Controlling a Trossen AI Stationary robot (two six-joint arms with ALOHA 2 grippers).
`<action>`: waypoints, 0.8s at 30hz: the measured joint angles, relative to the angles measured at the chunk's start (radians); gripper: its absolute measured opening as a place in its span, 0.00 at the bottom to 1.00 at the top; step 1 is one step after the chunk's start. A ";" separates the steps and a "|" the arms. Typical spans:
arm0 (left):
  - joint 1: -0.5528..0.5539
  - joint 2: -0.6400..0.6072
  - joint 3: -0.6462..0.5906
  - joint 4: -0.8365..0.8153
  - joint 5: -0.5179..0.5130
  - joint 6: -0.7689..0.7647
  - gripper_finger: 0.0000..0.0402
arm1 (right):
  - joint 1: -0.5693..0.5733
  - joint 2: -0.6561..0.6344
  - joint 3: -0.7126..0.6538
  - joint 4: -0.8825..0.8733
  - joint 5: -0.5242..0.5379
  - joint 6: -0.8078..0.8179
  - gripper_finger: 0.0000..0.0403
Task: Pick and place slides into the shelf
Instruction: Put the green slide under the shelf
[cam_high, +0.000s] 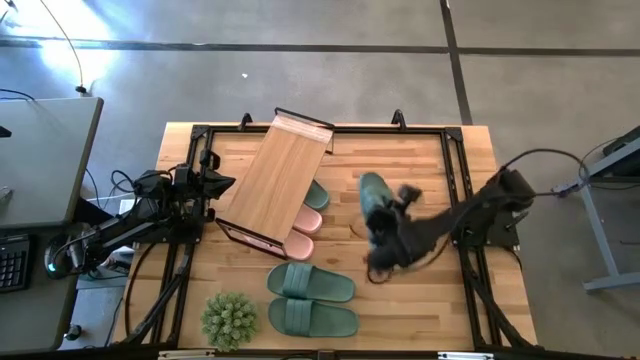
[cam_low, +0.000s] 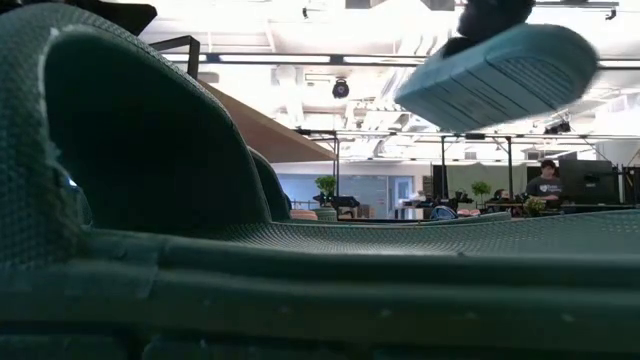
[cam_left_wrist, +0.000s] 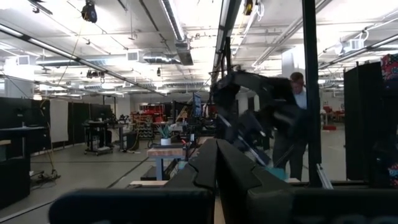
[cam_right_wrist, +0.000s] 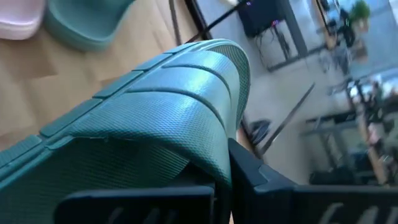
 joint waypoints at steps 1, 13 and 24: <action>0.000 0.000 0.000 0.000 0.000 0.000 0.00 | -0.034 -0.023 0.006 0.030 0.002 -0.105 0.00; 0.000 0.000 0.000 0.002 -0.002 0.008 0.00 | -0.503 -0.301 -0.244 0.729 -0.440 -1.296 0.00; 0.000 0.000 0.000 0.001 -0.087 0.035 0.00 | -0.697 -0.264 -0.560 1.288 -0.607 -1.798 0.00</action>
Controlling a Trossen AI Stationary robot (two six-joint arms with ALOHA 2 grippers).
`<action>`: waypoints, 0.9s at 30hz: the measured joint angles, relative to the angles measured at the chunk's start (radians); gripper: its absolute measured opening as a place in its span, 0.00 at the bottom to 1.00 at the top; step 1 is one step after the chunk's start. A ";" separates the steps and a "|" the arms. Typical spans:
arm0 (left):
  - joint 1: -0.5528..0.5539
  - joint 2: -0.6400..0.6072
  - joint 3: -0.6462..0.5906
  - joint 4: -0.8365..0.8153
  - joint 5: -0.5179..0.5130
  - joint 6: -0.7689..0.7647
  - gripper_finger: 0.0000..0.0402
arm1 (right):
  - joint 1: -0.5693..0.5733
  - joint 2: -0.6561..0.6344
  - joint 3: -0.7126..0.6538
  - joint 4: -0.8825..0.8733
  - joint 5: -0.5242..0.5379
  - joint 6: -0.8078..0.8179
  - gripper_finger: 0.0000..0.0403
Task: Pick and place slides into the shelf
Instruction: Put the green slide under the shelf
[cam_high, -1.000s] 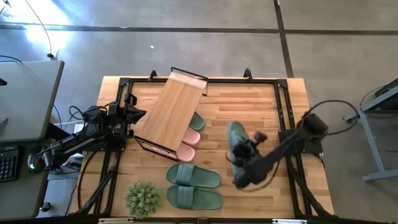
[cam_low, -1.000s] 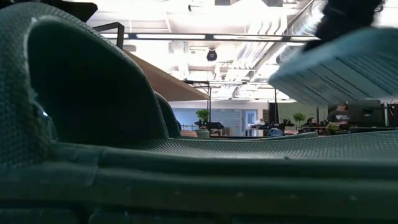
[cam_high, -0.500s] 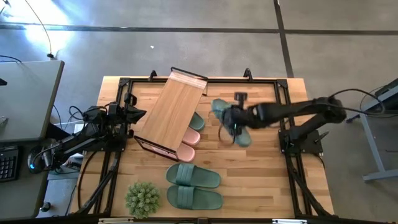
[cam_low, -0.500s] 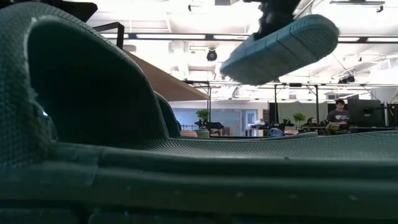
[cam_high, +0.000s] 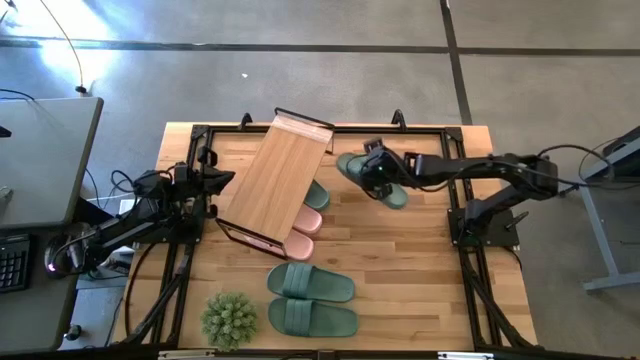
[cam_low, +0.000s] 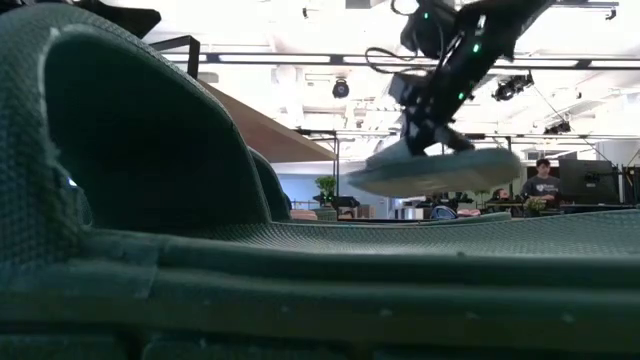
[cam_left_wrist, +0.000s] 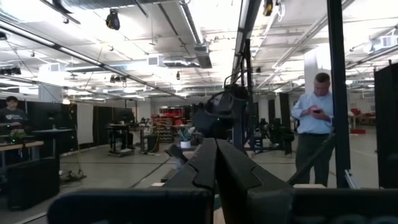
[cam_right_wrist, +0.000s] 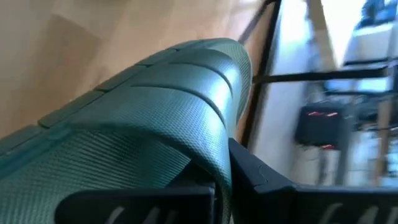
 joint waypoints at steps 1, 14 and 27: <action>0.000 0.000 0.000 0.000 -0.004 0.000 0.00 | -0.009 0.012 -0.015 0.050 -0.011 -0.032 0.00; 0.000 0.000 0.000 0.000 -0.040 -0.001 0.00 | -0.048 0.295 0.028 0.291 -0.091 -0.139 0.00; 0.000 0.000 0.000 -0.001 -0.039 -0.006 0.00 | -0.048 0.458 0.229 0.318 -0.111 -0.196 0.00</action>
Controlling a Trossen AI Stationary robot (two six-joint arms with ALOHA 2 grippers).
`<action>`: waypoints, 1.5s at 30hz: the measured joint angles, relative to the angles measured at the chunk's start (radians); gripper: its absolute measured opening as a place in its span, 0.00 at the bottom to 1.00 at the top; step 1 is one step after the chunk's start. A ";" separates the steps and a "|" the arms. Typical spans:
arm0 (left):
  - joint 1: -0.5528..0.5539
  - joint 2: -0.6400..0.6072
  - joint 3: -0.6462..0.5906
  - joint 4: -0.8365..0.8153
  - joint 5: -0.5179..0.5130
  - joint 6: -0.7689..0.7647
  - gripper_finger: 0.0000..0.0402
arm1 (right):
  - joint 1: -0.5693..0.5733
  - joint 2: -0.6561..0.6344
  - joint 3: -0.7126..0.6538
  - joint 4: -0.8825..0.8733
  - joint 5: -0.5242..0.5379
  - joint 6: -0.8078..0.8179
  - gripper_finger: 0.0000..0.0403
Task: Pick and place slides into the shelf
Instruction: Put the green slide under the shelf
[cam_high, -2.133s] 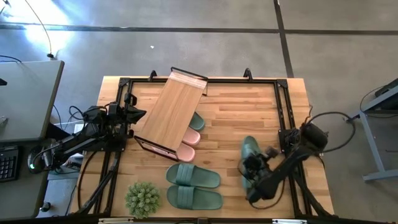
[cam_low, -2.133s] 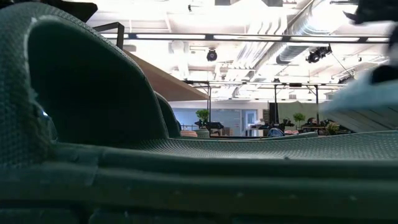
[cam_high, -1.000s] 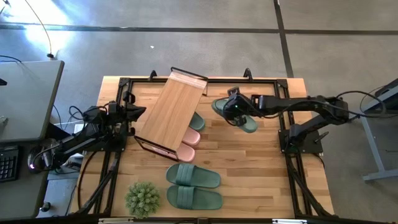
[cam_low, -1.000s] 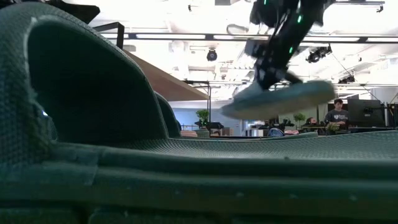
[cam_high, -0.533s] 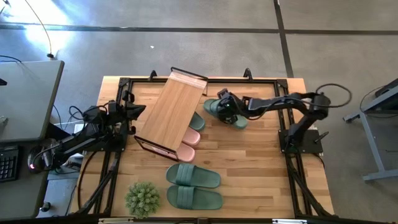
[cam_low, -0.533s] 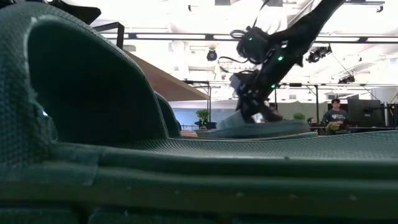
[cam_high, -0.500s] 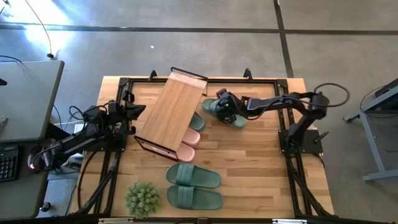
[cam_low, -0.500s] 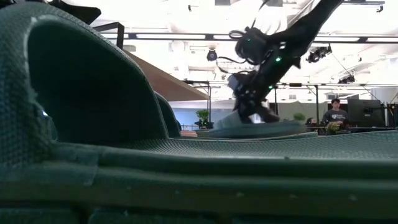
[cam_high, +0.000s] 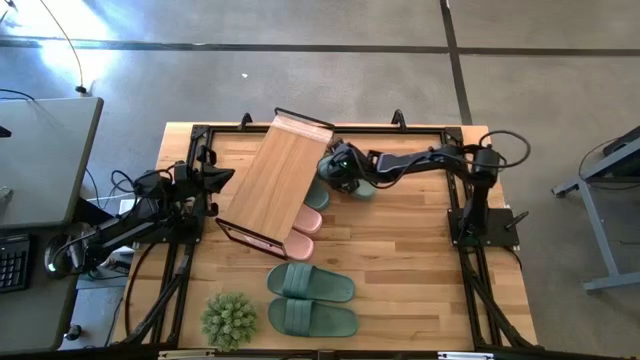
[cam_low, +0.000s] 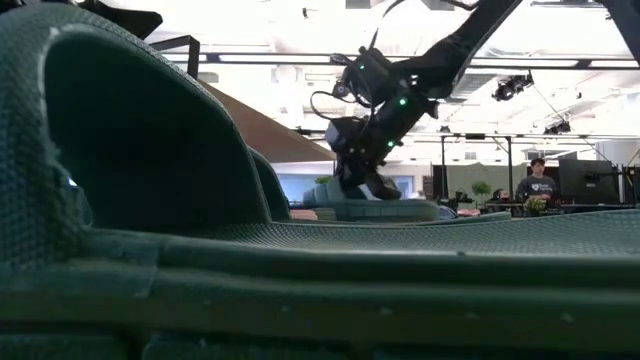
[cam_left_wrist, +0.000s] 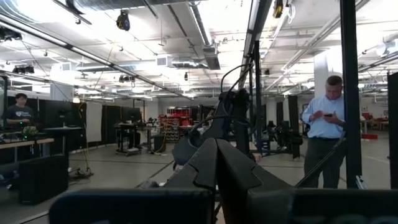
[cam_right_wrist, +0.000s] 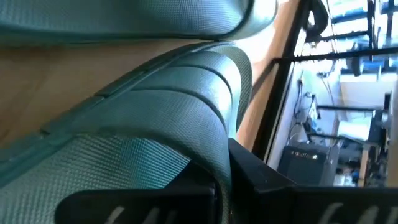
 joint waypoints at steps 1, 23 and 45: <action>0.000 0.000 0.000 0.000 0.000 0.000 0.00 | 0.000 0.014 0.012 0.000 -0.004 -0.012 0.00; 0.000 0.000 0.000 0.000 -0.033 0.006 0.00 | -0.002 0.105 0.048 0.127 -0.106 -0.021 0.00; 0.000 0.000 0.000 -0.001 -0.037 0.006 0.00 | -0.025 0.119 0.048 0.162 -0.223 0.139 0.22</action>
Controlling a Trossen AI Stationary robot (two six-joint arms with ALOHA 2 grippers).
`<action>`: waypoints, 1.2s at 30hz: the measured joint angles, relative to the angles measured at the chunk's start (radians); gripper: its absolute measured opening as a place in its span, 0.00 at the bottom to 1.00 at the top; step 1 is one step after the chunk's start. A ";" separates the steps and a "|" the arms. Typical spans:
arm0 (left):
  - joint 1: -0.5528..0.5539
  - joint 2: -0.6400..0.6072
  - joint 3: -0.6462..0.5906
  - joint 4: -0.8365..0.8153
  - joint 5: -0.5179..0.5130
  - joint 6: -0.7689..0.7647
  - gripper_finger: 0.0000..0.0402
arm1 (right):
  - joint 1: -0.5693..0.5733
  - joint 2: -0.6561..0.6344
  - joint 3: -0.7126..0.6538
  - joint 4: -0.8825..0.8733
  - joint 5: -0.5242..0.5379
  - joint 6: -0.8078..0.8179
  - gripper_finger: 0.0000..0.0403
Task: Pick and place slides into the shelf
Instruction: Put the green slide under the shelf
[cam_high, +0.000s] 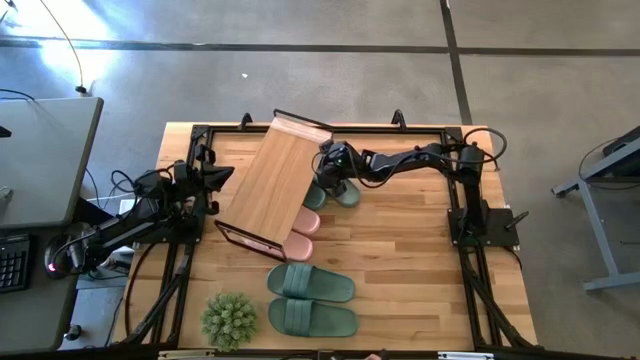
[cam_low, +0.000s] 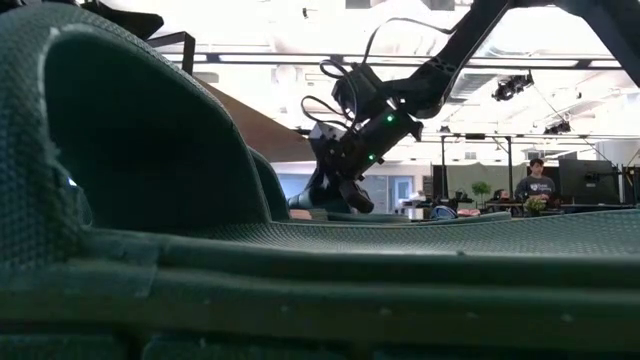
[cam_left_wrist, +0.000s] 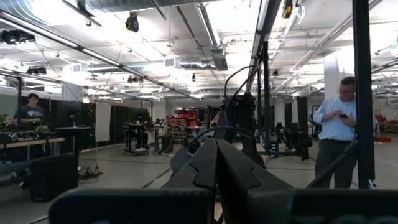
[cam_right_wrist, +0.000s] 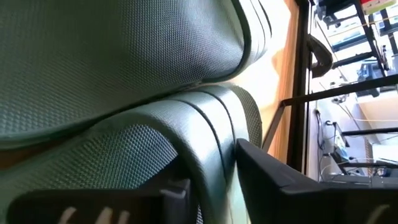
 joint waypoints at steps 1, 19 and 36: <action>0.000 0.000 0.000 0.000 0.000 0.000 0.00 | -0.002 0.000 0.000 -0.001 0.000 0.000 0.23; 0.000 0.000 0.000 -0.001 0.000 0.000 0.00 | -0.003 -0.023 -0.001 -0.072 0.065 -0.012 0.35; 0.000 0.000 0.000 -0.004 0.006 0.000 0.00 | -0.002 -0.141 -0.002 -0.335 0.007 0.095 0.35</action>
